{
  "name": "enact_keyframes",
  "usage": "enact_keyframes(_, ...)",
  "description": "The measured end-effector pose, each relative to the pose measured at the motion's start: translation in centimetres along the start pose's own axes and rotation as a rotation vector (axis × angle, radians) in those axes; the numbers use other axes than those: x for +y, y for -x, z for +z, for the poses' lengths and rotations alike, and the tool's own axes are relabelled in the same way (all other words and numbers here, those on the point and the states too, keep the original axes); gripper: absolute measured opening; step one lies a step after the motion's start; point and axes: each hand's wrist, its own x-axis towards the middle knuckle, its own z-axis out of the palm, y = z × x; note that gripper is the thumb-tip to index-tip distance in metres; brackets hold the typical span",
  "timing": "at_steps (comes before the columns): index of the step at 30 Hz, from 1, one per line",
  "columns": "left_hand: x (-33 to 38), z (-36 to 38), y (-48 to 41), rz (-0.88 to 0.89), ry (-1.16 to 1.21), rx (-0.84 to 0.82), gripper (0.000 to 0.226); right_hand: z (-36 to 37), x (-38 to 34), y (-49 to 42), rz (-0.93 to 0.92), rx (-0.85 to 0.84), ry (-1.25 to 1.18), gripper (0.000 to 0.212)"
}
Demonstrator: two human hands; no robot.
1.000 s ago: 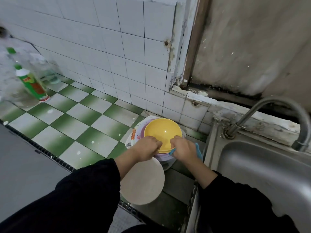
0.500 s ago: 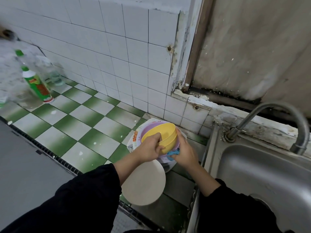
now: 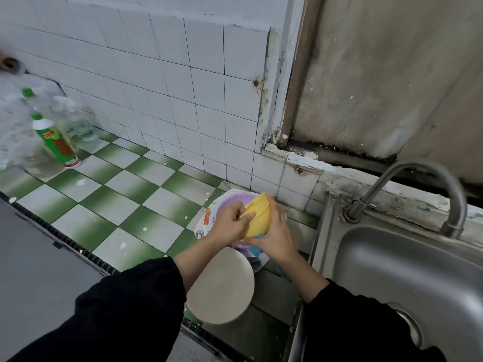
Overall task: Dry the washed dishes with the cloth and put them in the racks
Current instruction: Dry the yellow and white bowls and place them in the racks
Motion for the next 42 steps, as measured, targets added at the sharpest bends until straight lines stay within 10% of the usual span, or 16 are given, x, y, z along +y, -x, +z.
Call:
enact_keyframes(26,-0.3,-0.9,-2.5,-0.181,0.280,0.213,0.035,-0.9,-0.5,-1.6,0.154,-0.030,-0.187,0.135)
enact_keyframes(33,-0.1,-0.4,-3.3,-0.160,0.214,0.269,0.036,-0.3,-1.3,-1.7,0.037,0.060,-0.123,0.066)
enact_keyframes(42,-0.7,-1.0,-3.7,-0.212,0.429,0.302,0.035,-1.4,0.3,-3.0,0.257,-0.194,-0.467,0.153)
